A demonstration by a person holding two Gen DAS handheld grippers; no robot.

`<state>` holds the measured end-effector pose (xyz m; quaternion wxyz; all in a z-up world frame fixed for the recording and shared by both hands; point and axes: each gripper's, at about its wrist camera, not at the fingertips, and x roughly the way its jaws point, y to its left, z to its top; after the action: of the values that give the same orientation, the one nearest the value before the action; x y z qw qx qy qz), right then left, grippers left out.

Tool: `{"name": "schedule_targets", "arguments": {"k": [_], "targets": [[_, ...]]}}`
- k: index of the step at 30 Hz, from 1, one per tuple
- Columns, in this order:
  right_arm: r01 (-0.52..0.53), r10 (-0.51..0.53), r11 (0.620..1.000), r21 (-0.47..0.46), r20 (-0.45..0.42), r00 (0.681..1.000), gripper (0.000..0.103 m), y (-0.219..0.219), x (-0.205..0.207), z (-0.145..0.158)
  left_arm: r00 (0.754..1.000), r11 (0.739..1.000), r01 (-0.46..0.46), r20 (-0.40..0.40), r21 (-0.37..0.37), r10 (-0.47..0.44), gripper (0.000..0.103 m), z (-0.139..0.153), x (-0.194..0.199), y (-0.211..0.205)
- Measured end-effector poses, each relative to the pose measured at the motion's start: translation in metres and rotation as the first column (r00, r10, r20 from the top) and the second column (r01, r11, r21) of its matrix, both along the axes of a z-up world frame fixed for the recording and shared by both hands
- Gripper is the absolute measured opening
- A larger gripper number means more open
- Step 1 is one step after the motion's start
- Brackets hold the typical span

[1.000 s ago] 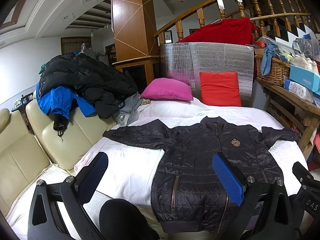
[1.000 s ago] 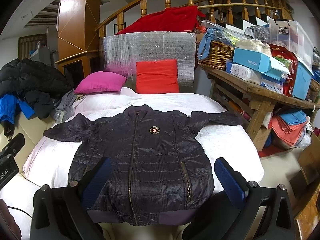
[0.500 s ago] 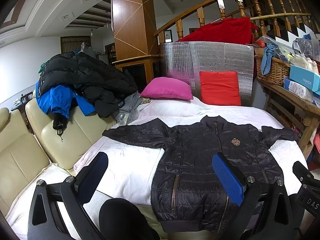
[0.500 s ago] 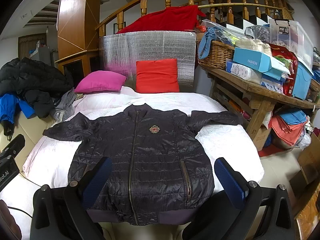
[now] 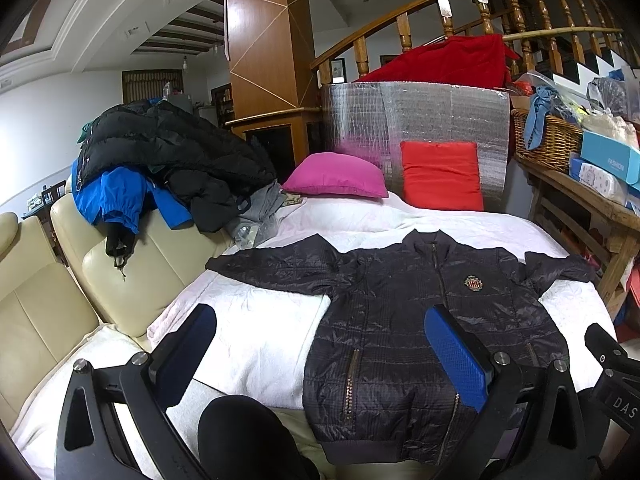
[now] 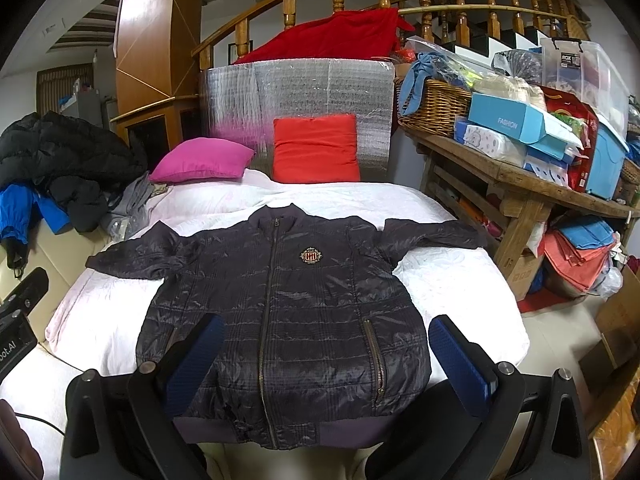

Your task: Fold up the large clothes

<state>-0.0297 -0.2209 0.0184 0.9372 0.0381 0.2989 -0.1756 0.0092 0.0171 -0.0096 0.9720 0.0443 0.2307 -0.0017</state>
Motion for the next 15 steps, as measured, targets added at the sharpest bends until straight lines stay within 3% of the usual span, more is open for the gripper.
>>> {"name": "schedule_targets", "arguments": {"k": [15], "targets": [[-0.008,0.008,1.000,0.001,-0.014,1.000,0.103,0.0034,0.0085,-0.0039,1.000,1.000,-0.008,-0.014,-0.004,0.008,0.103,-0.0035,0.0079,0.0039]]}}
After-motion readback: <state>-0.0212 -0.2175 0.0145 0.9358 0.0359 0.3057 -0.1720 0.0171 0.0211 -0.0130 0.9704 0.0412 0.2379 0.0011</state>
